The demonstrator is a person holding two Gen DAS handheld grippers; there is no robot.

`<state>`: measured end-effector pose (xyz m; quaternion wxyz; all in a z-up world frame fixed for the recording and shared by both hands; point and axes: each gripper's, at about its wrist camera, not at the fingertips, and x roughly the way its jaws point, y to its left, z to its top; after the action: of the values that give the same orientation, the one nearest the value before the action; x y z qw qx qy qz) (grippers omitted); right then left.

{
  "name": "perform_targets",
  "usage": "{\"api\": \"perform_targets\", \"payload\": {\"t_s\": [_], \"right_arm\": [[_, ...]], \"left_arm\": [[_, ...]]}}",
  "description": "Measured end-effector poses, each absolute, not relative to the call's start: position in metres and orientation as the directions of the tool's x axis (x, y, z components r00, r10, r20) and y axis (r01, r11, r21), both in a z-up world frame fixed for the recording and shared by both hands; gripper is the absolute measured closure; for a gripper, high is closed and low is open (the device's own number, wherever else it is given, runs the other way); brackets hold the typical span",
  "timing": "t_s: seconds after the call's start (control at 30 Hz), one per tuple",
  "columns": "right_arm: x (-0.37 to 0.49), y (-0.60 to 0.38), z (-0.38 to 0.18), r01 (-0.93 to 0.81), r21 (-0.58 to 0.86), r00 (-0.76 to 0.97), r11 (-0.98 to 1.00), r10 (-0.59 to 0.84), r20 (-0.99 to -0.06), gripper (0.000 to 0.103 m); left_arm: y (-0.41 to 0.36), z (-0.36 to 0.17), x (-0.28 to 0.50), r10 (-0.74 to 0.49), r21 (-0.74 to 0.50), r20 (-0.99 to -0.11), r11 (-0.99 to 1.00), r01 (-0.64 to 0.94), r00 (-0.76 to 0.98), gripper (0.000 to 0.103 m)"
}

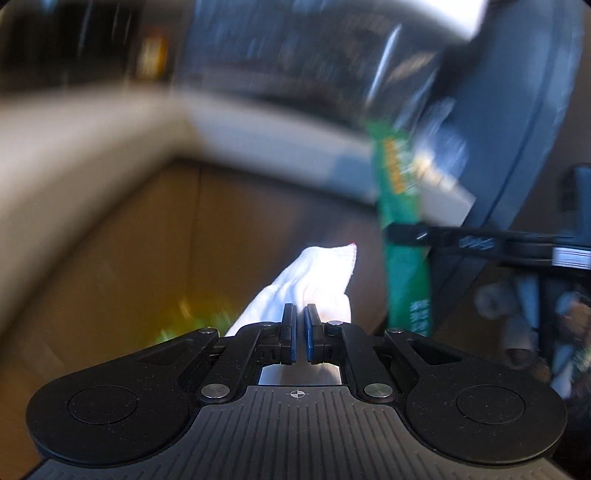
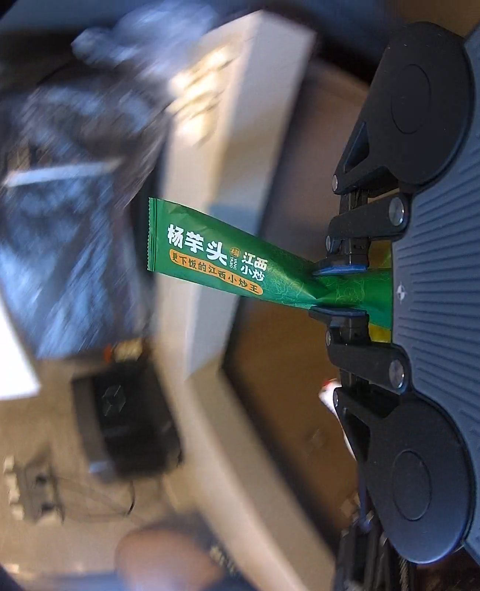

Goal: Collect trash
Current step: 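Carry the glove and packet with both tools down over the green bin, then open both tools to drop the glove and packet into the bin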

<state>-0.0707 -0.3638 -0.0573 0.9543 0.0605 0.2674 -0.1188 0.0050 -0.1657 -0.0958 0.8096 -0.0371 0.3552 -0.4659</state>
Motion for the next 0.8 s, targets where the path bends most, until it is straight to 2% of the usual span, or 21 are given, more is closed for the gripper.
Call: {"api": "perform_targets", "payload": {"t_s": [0.17,0.4,0.47,0.6,0.8], "right_arm": [[-0.066,-0.378,-0.099,0.304,0.038,0.782,0.952,-0.227,-0.58,0.086],[-0.059,-0.39,-0.144,0.29,0.054,0.75,0.955,-0.192,-0.633,0.086],[-0.055,-0.391,-0.156,0.29,0.046,0.731,0.956,-0.19,-0.656,0.086],[-0.046,-0.398,-0.174,0.296,0.068,0.688,0.953,-0.164,-0.707,0.086],[-0.037,-0.396,-0.183,0.262,0.127,0.684,0.957,-0.091,-0.724,0.086]], "left_arm": [[-0.198,-0.188,0.023,-0.729,-0.5,-0.639,0.636,0.588,0.246,0.095],[-0.234,-0.286,0.047,-0.723,-0.547,-0.659,0.651,0.527,0.209,0.093],[-0.238,-0.308,0.056,-0.711,-0.566,-0.683,0.659,0.494,0.166,0.09],[-0.231,-0.323,0.058,-0.661,-0.516,-0.714,0.719,0.466,0.231,0.088],[-0.191,-0.297,0.056,-0.71,-0.591,-0.643,0.698,0.403,0.287,0.088]]}}
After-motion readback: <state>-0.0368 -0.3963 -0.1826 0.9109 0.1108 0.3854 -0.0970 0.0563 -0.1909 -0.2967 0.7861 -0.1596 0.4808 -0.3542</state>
